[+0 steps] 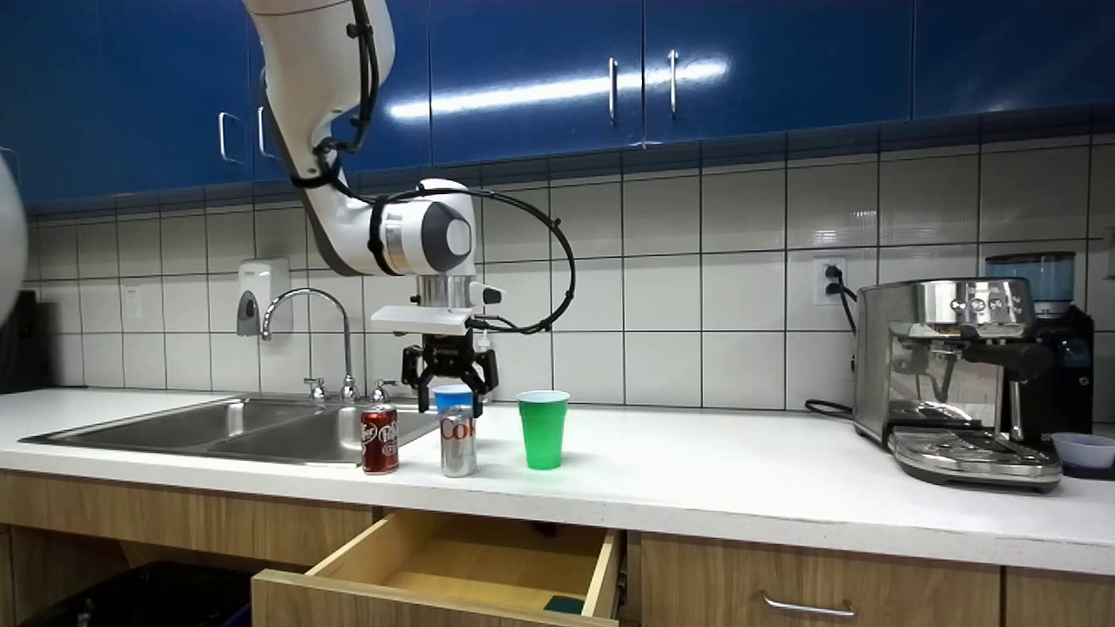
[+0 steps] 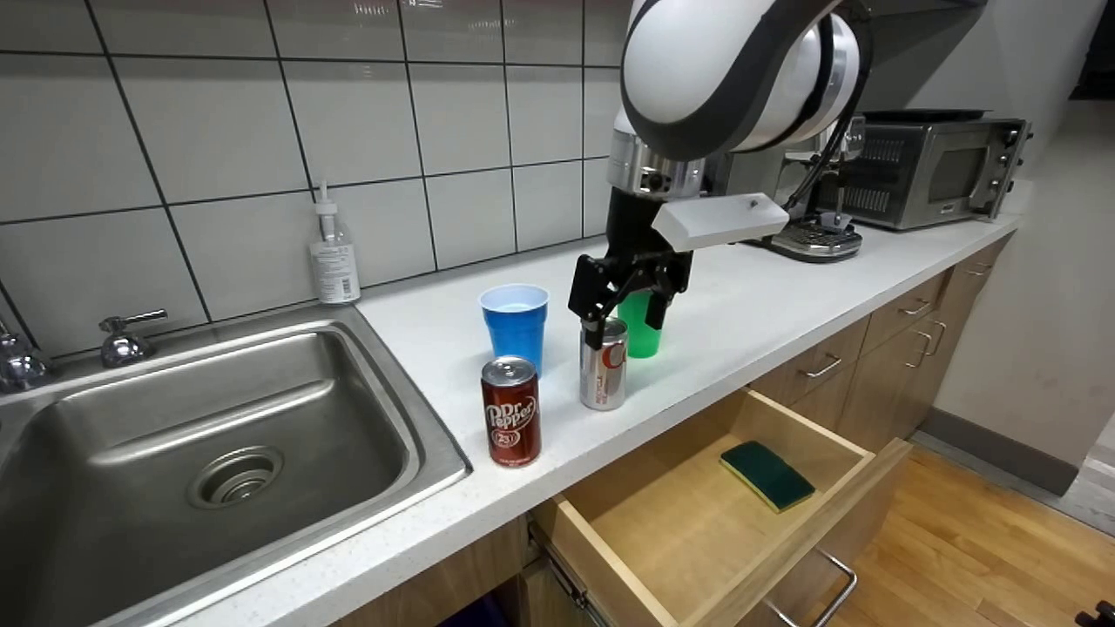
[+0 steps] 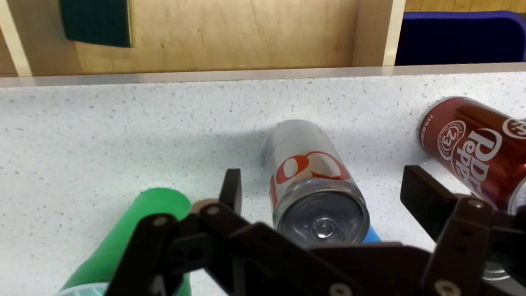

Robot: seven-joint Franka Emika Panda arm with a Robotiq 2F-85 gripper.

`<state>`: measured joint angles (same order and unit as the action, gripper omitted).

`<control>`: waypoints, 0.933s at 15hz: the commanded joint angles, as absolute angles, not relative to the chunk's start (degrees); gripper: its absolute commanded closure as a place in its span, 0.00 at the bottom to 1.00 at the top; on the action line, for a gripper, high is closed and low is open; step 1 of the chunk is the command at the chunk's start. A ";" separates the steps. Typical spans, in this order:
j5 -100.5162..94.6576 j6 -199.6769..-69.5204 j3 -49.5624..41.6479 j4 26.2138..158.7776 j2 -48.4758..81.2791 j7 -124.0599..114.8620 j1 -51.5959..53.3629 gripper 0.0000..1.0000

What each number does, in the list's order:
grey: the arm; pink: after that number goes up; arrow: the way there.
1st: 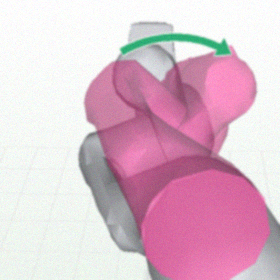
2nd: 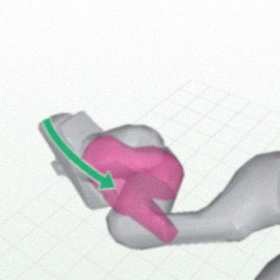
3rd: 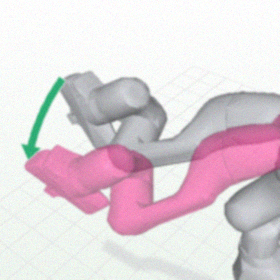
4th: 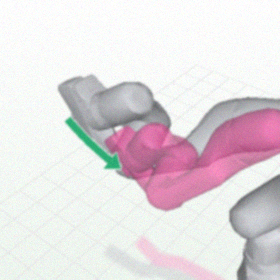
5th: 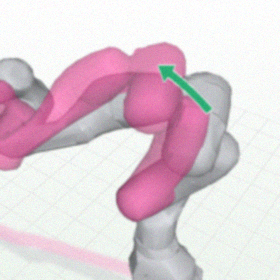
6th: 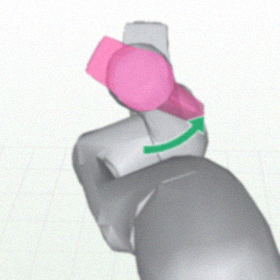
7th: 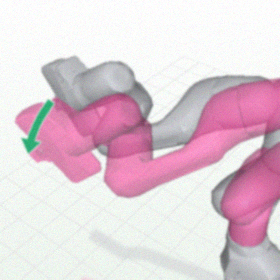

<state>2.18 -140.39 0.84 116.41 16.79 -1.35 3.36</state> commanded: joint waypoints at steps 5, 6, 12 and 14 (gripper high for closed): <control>-1.33 -143.51 0.04 115.06 18.86 -6.07 4.38 0.00; -1.55 -143.90 0.02 114.94 19.17 -6.37 4.34 0.00; -1.05 -144.35 0.09 113.46 20.95 -6.07 4.01 0.00; -0.68 -144.25 0.20 112.94 21.40 -5.76 3.86 0.00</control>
